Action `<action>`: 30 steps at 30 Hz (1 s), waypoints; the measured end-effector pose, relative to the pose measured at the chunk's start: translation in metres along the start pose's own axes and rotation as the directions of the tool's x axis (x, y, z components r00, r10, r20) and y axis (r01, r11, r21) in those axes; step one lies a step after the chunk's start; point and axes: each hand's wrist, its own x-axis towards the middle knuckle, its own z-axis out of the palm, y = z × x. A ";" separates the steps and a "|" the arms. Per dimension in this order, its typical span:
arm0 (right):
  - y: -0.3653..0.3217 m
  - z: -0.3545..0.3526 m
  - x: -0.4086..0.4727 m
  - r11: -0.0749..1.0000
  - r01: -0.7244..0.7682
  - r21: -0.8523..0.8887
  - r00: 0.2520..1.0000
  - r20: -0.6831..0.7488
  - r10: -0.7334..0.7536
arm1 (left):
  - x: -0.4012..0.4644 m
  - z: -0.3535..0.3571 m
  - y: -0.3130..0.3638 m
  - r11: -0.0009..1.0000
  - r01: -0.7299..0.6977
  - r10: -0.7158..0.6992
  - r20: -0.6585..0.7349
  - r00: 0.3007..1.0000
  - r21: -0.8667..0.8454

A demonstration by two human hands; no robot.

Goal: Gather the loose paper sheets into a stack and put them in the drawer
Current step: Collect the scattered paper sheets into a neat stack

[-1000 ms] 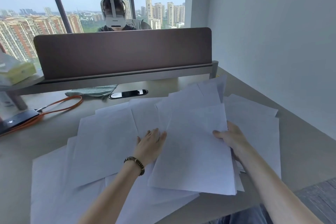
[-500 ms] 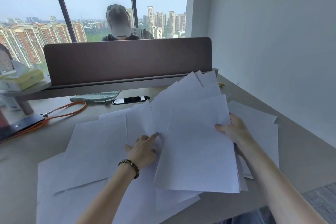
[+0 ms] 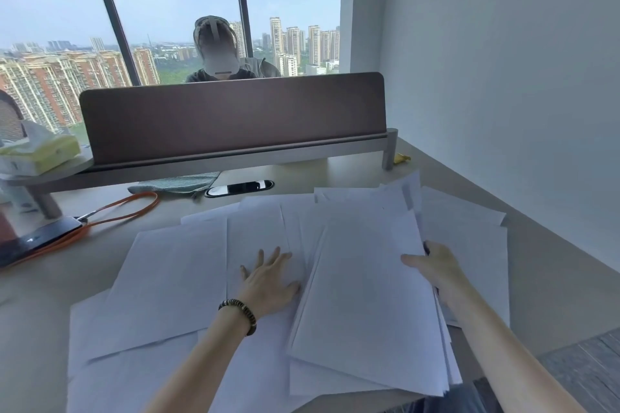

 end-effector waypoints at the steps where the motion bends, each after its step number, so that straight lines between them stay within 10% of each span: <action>1: -0.003 0.000 -0.001 1.000 0.006 0.019 1.000 0.002 -0.006 | 0.001 0.002 0.000 1.000 -0.018 0.018 0.012 1.000 0.000; 11: 0.001 0.011 -0.002 0.999 0.042 0.017 0.976 0.211 -0.045 | 0.004 0.006 0.006 0.993 -0.057 0.047 0.097 0.994 0.102; 26: -0.029 -0.014 0.001 0.931 0.192 0.311 0.973 0.061 -0.221 | -0.018 -0.027 -0.001 0.997 -0.038 0.027 0.167 0.986 0.066; 30: -0.035 -0.016 -0.006 0.896 0.216 0.388 0.961 0.077 -0.265 | -0.020 -0.033 0.001 0.927 -0.015 0.003 -0.033 0.999 -0.374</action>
